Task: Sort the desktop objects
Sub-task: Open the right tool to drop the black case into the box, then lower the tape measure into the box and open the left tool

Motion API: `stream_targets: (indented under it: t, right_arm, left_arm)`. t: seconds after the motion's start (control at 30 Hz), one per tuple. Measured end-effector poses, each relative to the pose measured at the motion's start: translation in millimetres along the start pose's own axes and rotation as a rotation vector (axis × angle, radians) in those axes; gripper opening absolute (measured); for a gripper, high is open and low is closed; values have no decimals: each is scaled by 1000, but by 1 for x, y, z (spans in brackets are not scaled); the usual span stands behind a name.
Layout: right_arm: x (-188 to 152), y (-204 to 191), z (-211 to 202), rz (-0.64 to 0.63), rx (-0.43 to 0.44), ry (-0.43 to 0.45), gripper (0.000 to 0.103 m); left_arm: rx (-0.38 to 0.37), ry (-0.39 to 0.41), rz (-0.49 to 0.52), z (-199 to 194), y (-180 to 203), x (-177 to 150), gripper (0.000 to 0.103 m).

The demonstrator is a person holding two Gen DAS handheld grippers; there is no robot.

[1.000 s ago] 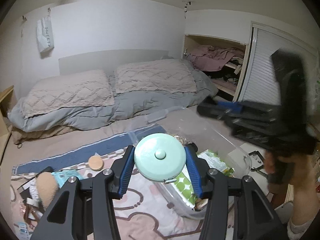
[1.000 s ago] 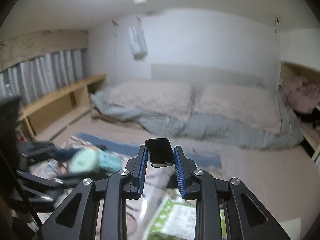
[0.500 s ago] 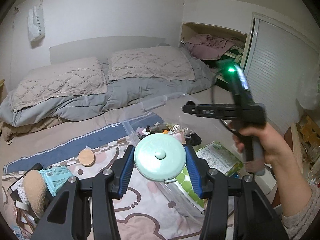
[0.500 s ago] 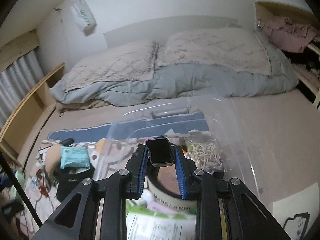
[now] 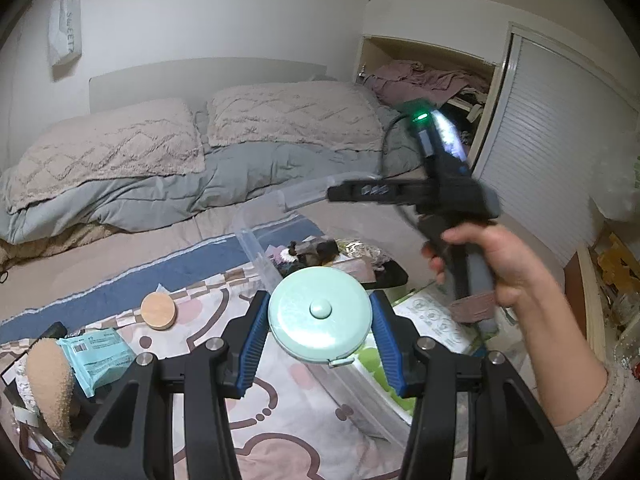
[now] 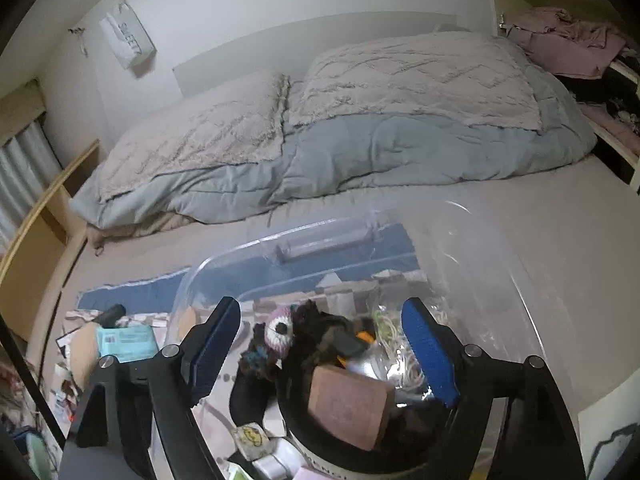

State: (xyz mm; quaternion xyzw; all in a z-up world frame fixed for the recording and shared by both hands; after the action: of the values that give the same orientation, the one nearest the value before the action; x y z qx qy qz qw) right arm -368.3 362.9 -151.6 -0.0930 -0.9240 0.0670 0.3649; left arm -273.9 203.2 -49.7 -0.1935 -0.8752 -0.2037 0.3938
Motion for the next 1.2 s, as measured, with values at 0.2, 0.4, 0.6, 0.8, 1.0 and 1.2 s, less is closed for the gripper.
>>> stream_targets:
  t: [0.2,0.4,0.6,0.8,1.0,1.2]
  right_arm:
    - [15,12,-36,13,32,64,83]
    - [26,41,-82,29,34,137,83]
    - [24,63,-97,37,29,151,83]
    - [15,75,-91,26,24,125,83]
    - [14,89,-94,52,30,132,83]
    - [15,95,-98,68,37,142,83]
  left_arm:
    - [-6,-21,-32,26,-1,6,50]
    - [-15,-43,-29,60,23,24,50]
    - [-9,-66,-23,92,48,42,50]
    - [-21,-107,-51,128,65,47,50]
    - [-87,-168,-81,158,98,40,50]
    - [-135,-188,-111,176,123,37,50]
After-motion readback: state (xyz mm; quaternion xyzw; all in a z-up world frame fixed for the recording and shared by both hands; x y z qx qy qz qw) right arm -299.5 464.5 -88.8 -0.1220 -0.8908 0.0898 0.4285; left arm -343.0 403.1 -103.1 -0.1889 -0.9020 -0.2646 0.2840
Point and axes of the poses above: each gripper's, at about its wrist camera, not at the fingertips, and z roughly the way its jaws point, y to its right, x to its top, the point moved 10 cm from there along z, roughly the way its jaws point, and after that the axes turned 3 degrees about -x, right-handed, at the moved point
